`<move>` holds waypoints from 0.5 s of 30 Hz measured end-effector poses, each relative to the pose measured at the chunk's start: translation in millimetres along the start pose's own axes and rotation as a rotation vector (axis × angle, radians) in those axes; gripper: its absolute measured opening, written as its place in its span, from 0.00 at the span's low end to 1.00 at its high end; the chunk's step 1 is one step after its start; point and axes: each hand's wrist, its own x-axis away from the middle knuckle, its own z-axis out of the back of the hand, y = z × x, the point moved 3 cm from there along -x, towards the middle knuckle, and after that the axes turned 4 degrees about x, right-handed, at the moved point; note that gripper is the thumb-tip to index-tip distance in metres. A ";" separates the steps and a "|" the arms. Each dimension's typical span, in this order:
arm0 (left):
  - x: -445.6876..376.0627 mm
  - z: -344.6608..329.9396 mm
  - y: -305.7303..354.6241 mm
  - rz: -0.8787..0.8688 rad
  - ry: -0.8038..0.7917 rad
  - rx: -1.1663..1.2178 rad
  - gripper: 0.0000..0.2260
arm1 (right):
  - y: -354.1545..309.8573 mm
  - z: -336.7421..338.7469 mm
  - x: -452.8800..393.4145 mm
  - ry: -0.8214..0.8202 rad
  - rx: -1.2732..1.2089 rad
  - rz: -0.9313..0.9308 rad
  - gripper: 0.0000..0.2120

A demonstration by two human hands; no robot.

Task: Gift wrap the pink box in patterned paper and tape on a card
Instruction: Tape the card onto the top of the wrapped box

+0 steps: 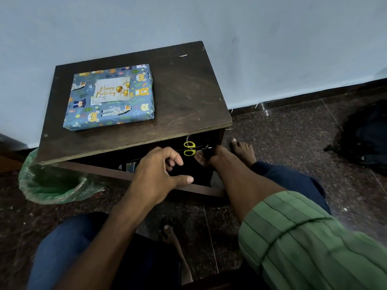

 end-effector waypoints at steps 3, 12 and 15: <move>0.3 -0.3 1.5 -0.039 -0.015 0.011 0.20 | -1.4 -0.6 11.0 -0.017 -0.017 0.011 0.26; 1.8 -0.5 0.8 -0.138 -0.120 0.076 0.18 | -1.1 4.4 1.5 -0.016 -0.100 0.047 0.27; 1.2 -1.3 -0.4 -0.140 -0.120 0.070 0.18 | -3.2 4.7 -0.7 -0.024 -0.104 0.056 0.28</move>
